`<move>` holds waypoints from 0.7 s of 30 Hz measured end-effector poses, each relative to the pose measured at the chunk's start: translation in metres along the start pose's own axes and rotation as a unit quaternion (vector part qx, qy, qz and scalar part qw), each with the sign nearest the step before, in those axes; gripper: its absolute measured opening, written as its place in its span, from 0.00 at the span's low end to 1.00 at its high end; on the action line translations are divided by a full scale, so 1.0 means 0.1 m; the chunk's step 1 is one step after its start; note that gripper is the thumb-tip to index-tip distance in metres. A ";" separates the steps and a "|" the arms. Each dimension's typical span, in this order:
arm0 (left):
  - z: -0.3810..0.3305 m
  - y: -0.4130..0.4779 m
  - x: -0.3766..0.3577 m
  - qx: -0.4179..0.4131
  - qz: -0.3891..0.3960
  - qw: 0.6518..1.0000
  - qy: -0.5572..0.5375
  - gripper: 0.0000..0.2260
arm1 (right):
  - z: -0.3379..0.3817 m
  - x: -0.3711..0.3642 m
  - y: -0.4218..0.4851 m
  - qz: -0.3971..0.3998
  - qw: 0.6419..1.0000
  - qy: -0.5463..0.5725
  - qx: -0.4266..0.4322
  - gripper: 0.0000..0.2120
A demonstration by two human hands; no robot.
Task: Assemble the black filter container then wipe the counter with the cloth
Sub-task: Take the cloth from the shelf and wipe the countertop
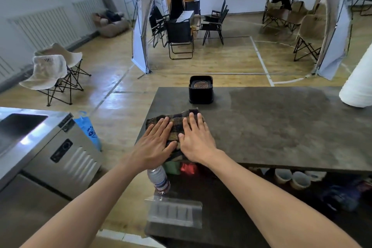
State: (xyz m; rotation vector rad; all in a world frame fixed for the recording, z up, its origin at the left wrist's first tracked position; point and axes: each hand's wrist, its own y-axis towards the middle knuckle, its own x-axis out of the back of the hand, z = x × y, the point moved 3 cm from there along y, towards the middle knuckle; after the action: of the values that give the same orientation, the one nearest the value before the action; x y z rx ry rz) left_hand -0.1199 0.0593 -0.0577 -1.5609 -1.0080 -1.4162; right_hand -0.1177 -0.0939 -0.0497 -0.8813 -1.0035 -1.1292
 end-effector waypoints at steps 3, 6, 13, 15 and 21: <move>0.07 -0.06 0.02 0.012 0.000 1.000 -0.008 0.39 | 0.09 -0.04 0.02 -0.002 1.000 0.004 0.010 0.30; 0.09 -0.08 0.03 0.000 0.003 1.000 -0.016 0.43 | 0.06 -0.03 0.00 -0.005 1.000 0.009 0.028 0.31; 0.04 -0.16 0.14 -0.036 0.035 0.999 -0.005 0.46 | -0.20 0.06 -0.05 0.013 0.992 -0.002 0.124 0.38; 0.01 -0.20 0.13 -0.038 0.019 0.999 0.000 0.46 | -0.23 0.07 -0.12 0.014 0.991 -0.006 0.133 0.39; -0.11 -0.49 0.05 -0.078 -0.034 0.996 0.019 0.43 | -0.29 0.03 -0.52 -0.005 0.986 -0.023 0.167 0.44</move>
State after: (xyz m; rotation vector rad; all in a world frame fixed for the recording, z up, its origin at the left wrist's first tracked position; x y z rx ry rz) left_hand -0.1690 0.0678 -0.0503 -1.6171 -0.9568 -1.5985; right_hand -0.1625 -0.1323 -0.0529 -0.6346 -1.1950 -0.9172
